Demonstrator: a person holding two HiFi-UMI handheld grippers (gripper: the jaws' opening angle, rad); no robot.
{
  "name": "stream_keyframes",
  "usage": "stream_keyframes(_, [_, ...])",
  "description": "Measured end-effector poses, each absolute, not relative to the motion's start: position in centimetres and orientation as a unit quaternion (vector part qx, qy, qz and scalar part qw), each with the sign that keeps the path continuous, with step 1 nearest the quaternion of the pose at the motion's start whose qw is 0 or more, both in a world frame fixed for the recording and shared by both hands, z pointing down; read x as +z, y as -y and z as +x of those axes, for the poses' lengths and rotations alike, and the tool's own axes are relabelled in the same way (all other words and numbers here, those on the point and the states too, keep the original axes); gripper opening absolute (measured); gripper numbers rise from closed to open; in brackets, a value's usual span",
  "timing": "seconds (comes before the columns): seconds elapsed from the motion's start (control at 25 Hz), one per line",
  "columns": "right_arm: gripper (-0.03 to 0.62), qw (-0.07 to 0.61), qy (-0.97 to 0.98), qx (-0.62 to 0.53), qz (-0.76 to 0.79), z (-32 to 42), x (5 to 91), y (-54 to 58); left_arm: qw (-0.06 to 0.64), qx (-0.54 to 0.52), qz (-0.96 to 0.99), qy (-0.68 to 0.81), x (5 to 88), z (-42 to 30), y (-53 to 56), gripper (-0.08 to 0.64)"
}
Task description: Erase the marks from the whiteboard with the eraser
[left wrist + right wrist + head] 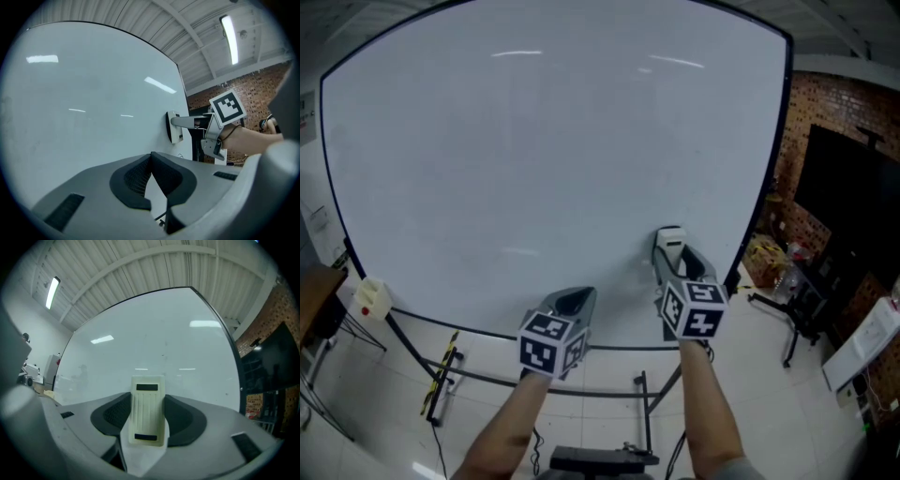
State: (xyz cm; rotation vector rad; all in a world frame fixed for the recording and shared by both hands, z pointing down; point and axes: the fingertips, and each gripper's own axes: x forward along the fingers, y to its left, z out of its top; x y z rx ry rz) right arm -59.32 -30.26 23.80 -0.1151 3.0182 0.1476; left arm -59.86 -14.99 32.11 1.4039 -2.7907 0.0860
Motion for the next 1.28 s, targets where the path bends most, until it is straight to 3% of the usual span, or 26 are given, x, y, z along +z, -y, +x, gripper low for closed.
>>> stream_keyframes(0.76, [0.229, 0.085, -0.995, 0.053, -0.003, -54.2, 23.8, 29.4, -0.013, 0.022, 0.474, 0.88, 30.4, -57.8, 16.4, -0.006])
stream_keyframes(1.28, [0.229, 0.059, -0.997, 0.027, 0.04, -49.2, 29.4, 26.6, 0.009, 0.019, 0.517, 0.856, 33.2, -54.9, 18.5, -0.006])
